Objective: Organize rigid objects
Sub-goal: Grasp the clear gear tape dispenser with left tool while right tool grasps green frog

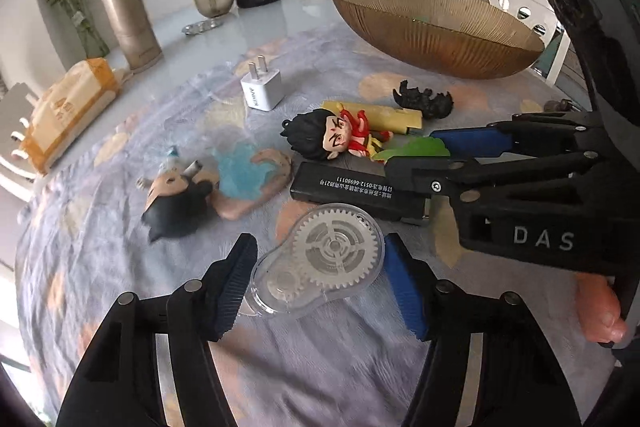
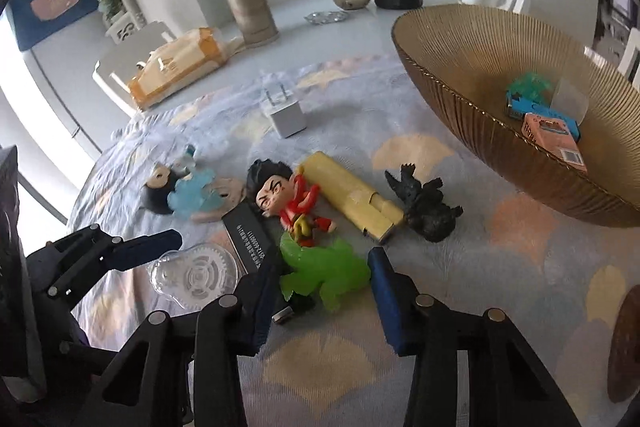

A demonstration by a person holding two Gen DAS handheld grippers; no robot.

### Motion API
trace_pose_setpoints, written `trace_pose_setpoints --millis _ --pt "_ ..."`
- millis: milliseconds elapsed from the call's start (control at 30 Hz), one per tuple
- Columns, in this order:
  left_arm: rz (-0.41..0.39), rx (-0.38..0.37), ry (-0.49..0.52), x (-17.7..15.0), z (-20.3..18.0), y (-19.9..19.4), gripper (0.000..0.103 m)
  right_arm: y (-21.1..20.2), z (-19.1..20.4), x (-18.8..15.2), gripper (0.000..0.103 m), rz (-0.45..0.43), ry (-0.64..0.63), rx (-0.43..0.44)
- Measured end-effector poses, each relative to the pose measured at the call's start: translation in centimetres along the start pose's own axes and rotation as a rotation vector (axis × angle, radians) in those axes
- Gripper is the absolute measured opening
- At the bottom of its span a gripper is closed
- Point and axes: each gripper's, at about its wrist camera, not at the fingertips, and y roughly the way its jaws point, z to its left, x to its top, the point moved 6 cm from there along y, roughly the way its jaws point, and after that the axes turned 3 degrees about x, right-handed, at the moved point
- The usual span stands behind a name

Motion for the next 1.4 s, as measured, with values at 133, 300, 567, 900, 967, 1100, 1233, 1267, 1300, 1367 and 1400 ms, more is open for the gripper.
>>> trace_pose_setpoints --millis 133,300,567,900,967,1100,1233,1267,1300,1367,1400 --pt "-0.023 0.043 -0.1 -1.6 1.0 -2.8 0.062 -2.0 0.7 -0.7 0.043 -0.018 -0.003 0.09" --pt "0.031 0.175 -0.289 -4.6 3.7 -4.2 0.062 -4.3 3.6 -3.7 0.043 0.019 -0.174 0.136" --pt "0.053 0.257 -0.38 -7.2 4.4 -4.1 0.064 -3.8 5.9 -7.9 0.043 0.103 -0.41 0.098" --pt "0.08 0.081 -0.274 -9.2 0.6 -5.6 0.075 -6.8 1.9 -10.5 0.064 0.093 -0.278 0.138" --pt "0.08 0.058 -0.254 -9.3 0.2 -5.8 0.075 -7.5 1.3 -10.8 0.064 0.101 -0.201 0.214" --pt "0.084 0.051 -0.221 -8.8 0.2 -5.2 0.078 -7.2 1.9 -10.4 0.064 0.13 -0.109 0.291" --pt "0.082 0.078 -0.236 -8.5 1.2 -4.6 0.081 -6.4 3.9 -10.2 0.064 0.134 -0.09 0.28" --pt "0.081 0.079 -0.241 -8.4 1.4 -4.5 0.081 -6.1 4.4 -10.0 0.064 0.124 -0.098 0.238" --pt "0.079 0.081 -0.244 -8.4 1.6 -4.4 0.081 -6.0 4.6 -10.0 0.064 0.12 -0.102 0.214" --pt "0.073 0.085 -0.249 -8.3 1.9 -4.3 0.081 -5.7 5.0 -9.8 0.064 0.107 -0.102 0.161" --pt "0.07 0.087 -0.252 -8.2 2.0 -4.2 0.081 -5.5 5.2 -9.7 0.063 0.099 -0.113 0.129"
